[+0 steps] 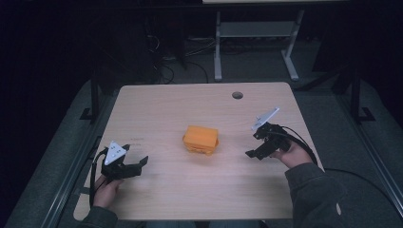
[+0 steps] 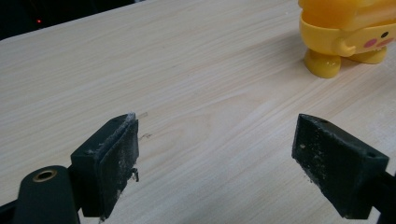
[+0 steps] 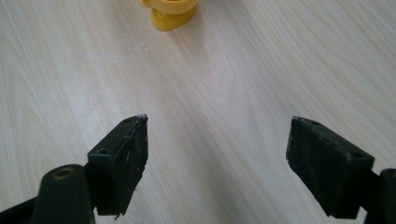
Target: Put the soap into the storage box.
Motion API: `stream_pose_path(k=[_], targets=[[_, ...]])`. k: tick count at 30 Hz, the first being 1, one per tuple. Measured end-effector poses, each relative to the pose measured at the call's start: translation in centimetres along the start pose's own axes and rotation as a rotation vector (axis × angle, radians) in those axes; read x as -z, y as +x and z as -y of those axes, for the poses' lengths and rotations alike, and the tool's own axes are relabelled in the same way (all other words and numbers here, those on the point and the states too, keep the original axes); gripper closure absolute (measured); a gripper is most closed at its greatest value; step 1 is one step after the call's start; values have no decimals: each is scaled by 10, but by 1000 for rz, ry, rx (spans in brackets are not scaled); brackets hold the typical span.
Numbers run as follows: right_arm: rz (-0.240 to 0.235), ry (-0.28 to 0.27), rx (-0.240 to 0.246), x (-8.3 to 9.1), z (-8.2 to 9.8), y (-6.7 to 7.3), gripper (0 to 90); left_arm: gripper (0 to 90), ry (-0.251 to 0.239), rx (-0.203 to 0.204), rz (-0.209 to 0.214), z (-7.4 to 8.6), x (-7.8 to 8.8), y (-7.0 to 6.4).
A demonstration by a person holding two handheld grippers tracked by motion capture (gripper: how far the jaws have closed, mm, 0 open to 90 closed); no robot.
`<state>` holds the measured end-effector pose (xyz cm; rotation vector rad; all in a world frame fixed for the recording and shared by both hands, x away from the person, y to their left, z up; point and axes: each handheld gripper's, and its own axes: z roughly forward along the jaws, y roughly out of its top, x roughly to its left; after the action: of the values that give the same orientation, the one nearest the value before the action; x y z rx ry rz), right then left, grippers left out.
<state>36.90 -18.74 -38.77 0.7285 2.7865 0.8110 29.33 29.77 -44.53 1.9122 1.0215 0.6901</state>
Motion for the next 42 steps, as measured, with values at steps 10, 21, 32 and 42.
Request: stream_pose_path(k=[10, 21, 32, 42], targets=[[2, -4, -31, 2, 17, 3, 204, 140, 2, -6, 2, 0, -1, -1], [1, -15, -58, 0, 38, 5, 205, 140, 9, -10, 5, 0, -1, -2], [2, -23, -104, -1, 64, 9, 205, 140, 6, -6, 3, 1, -2, -3], [8, -31, -139, -2, 87, 14, 205, 140, 10, -10, 6, 1, -3, -3]])
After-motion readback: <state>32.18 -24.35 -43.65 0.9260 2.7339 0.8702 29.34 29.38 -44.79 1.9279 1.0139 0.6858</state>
